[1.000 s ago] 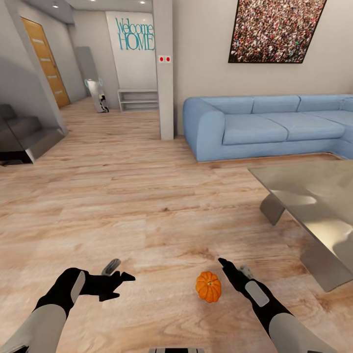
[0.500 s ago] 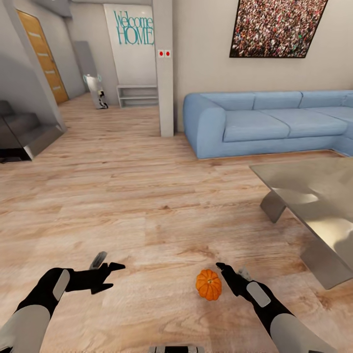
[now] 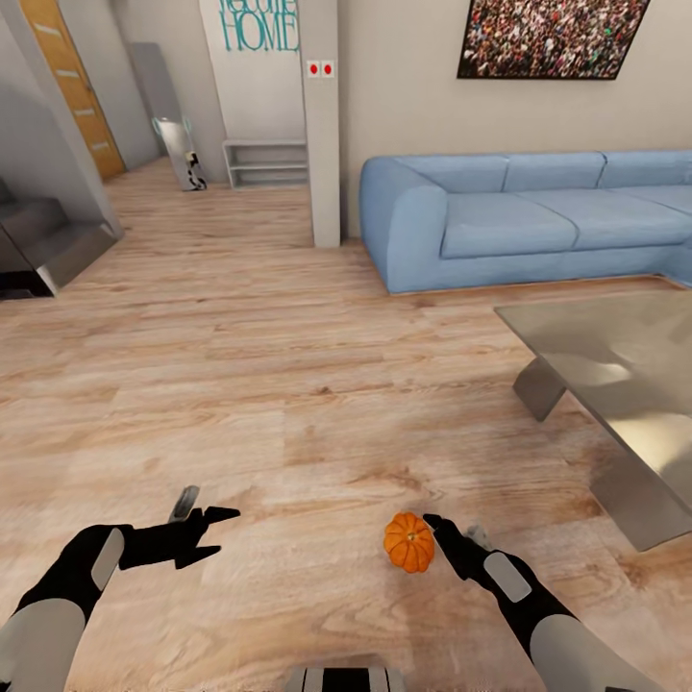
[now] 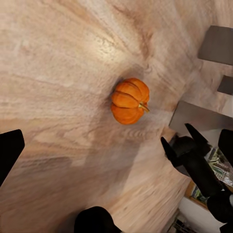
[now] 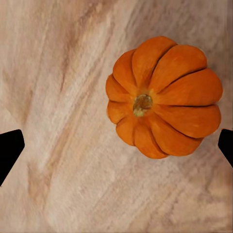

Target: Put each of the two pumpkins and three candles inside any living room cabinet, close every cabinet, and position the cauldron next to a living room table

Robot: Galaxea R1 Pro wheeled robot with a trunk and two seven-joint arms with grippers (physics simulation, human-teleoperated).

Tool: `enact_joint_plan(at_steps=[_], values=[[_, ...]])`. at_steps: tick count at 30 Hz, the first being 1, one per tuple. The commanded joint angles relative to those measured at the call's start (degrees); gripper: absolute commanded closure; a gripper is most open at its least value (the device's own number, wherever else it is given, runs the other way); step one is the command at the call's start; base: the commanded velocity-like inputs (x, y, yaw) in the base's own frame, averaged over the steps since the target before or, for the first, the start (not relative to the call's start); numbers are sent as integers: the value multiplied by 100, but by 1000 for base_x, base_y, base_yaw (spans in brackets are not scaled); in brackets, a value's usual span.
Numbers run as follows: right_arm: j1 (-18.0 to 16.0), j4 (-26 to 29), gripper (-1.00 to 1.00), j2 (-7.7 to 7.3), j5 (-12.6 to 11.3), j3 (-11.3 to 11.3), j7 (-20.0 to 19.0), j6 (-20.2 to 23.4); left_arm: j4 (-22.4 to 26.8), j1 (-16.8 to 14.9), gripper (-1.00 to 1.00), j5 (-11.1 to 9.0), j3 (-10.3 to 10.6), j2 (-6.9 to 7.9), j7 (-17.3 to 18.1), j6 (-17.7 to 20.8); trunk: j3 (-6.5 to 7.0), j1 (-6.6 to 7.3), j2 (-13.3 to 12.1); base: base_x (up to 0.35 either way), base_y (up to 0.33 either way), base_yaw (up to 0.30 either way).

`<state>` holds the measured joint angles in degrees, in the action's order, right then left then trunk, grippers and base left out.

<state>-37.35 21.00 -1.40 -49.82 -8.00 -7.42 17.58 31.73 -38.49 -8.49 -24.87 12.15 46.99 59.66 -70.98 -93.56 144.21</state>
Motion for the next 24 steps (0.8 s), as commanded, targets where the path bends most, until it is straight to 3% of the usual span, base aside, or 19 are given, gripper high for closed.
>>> enact_joint_plan(at_steps=[1,10,19,24], values=[[0,0,-100,0,-1,0,-2,0,0,2,-100,-3,-4,3,17,1,-23,-2,2,0,0,0],[0,3,-100,-5,-2,-5,-58,-2,-25,16,-100,16,7,228,795,1,-222,-25,14,0,0,0],[0,9,-100,-11,-1,-8,-172,-25,-26,34,-100,-1,-8,330,894,1,-422,-49,26,0,0,0],[0,20,-100,-51,0,-9,-465,-34,-29,35,-100,-3,-9,348,899,1,-532,-62,32,0,0,0]])
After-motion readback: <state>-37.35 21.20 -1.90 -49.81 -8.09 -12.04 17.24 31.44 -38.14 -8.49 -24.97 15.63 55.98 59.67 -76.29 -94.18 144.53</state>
